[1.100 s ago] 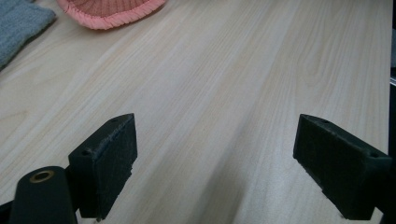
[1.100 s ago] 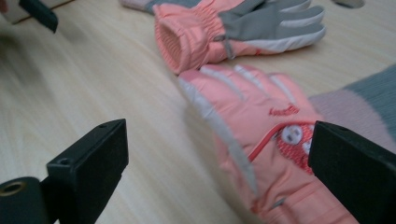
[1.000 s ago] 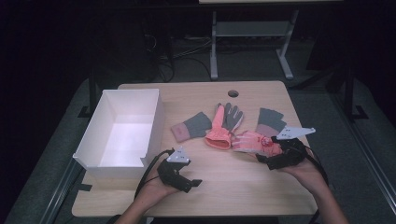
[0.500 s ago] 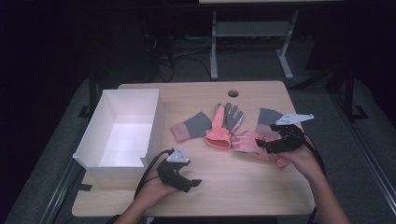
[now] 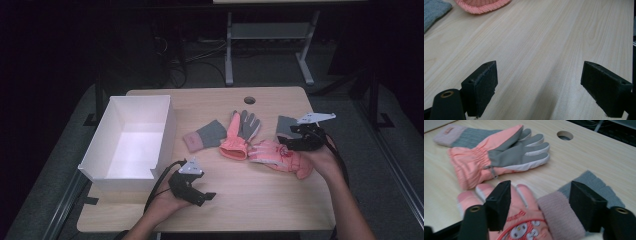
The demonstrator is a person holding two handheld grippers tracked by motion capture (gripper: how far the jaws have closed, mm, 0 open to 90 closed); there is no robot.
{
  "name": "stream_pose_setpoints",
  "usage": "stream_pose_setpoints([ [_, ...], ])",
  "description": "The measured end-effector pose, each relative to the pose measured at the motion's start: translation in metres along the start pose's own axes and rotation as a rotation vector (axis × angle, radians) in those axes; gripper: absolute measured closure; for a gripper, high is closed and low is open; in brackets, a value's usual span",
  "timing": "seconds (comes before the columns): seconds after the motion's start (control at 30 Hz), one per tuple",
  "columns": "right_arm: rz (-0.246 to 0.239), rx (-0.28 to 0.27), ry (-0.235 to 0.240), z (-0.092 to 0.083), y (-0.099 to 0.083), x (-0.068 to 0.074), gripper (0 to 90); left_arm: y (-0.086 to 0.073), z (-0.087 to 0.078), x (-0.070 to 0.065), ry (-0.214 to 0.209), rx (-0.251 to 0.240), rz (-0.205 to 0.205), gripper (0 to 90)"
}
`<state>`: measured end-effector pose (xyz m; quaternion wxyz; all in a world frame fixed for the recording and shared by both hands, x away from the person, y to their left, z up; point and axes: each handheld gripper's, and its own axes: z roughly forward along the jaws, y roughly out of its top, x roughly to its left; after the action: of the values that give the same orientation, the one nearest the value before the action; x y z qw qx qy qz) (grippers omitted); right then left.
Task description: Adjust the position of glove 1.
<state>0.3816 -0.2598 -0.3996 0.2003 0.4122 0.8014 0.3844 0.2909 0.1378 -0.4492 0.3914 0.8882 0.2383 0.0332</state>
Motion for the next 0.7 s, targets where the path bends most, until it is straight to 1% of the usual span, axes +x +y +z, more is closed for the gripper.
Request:
stream_pose_setpoints([
  [0.07, 0.0, 0.009, -0.007, 0.006, 0.003, -0.004, 43.4, 0.0, 0.0, 0.0, -0.001, 0.0, -0.001, 13.8],
  [0.13, 0.006, 0.005, -0.01, 0.01, 0.005, -0.009, 49.4, 0.0, 0.0, 0.0, -0.005, -0.005, -0.006, 13.8],
  [0.17, 0.015, 0.012, -0.011, 0.012, 0.005, -0.012, 51.3, 0.0, 0.0, -0.001, -0.003, -0.011, -0.011, 13.8],
  [0.2, 0.016, 0.023, -0.023, 0.014, 0.006, -0.015, 52.9, 0.0, 0.0, -0.001, -0.002, -0.01, -0.01, 13.8],
  [0.3, 0.036, 0.027, -0.027, 0.02, 0.006, -0.025, 57.3, 0.0, 0.0, -0.001, -0.005, -0.008, -0.007, 13.8],
  [0.33, 0.036, 0.027, -0.027, 0.02, 0.006, -0.025, 57.3, 0.0, 0.0, -0.001, -0.005, -0.008, -0.007, 13.8],
  [0.37, 0.04, 0.046, -0.037, 0.024, 0.003, -0.031, 60.4, 0.0, 0.0, -0.001, -0.005, -0.01, -0.013, 13.8],
  [0.4, 0.04, 0.046, -0.037, 0.024, 0.003, -0.031, 60.4, 0.0, 0.0, -0.001, -0.005, -0.01, -0.013, 13.8],
  [0.43, 0.047, 0.063, -0.043, 0.029, -0.001, -0.037, 62.3, 0.0, 0.0, -0.001, -0.005, -0.009, -0.011, 13.8],
  [0.5, 0.047, 0.086, -0.049, 0.034, -0.005, -0.041, 63.7, -0.001, 0.0, -0.001, -0.005, -0.008, -0.011, 13.9],
  [0.53, 0.047, 0.086, -0.049, 0.034, -0.005, -0.041, 63.7, -0.001, 0.0, -0.001, -0.005, -0.008, -0.011, 13.8],
  [0.57, 0.04, 0.109, -0.06, 0.039, -0.01, -0.045, 64.4, 0.0, 0.0, -0.001, -0.007, -0.004, -0.009, 13.9],
  [0.6, 0.042, 0.12, -0.066, 0.042, -0.012, -0.047, 64.4, 0.0, 0.0, -0.001, -0.007, -0.002, -0.009, 13.9],
  [0.7, 0.061, 0.137, -0.059, 0.049, -0.016, -0.053, 65.1, 0.0, 0.001, 0.0, -0.006, 0.002, -0.013, 13.9],
])
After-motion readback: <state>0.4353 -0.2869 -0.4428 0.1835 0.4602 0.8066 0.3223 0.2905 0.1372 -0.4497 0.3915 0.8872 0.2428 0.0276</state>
